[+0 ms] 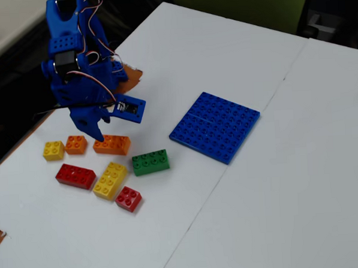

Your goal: Pick up the 2x4 orange block and go up the 8x8 blue block.

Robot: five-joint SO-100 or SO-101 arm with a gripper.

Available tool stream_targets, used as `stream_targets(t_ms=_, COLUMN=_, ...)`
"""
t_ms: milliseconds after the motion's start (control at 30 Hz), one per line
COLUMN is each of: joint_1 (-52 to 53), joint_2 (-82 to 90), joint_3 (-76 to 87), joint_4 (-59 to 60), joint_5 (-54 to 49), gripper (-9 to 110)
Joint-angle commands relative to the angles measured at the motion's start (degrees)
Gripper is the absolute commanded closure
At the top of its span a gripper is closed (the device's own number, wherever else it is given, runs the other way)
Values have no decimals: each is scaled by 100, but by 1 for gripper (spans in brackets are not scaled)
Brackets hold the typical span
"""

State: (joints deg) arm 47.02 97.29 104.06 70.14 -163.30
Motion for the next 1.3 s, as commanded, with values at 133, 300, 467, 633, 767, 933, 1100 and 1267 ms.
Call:
stream_targets(t_ms=133, joint_1=-167, joint_2=-97, joint_3=501, joint_4=-914, joint_5=-18, gripper=77)
stream_targets(t_ms=300, joint_1=-220, joint_2=-185, joint_3=527, joint_4=-958, joint_5=-18, gripper=76)
stream_targets(t_ms=467, joint_1=-185, joint_2=-325, joint_3=527, joint_4=-1011, joint_5=-97, gripper=75)
stream_targets(t_ms=633, joint_1=-132, joint_2=-527, joint_3=527, joint_4=-1081, joint_5=-141, gripper=75)
stream_targets(t_ms=767, joint_1=-88, joint_2=-624, joint_3=527, joint_4=-1090, joint_5=-255, gripper=75)
stream_targets(t_ms=933, joint_1=0, joint_2=-729, joint_3=527, joint_4=-1125, joint_5=-316, gripper=85)
stream_targets(t_ms=1100, joint_1=0, joint_2=-712, joint_3=527, joint_4=-1090, joint_5=-246, gripper=95)
stream_targets(t_ms=1267, joint_1=-18, joint_2=-466, joint_3=527, joint_4=-896, joint_5=-114, gripper=96)
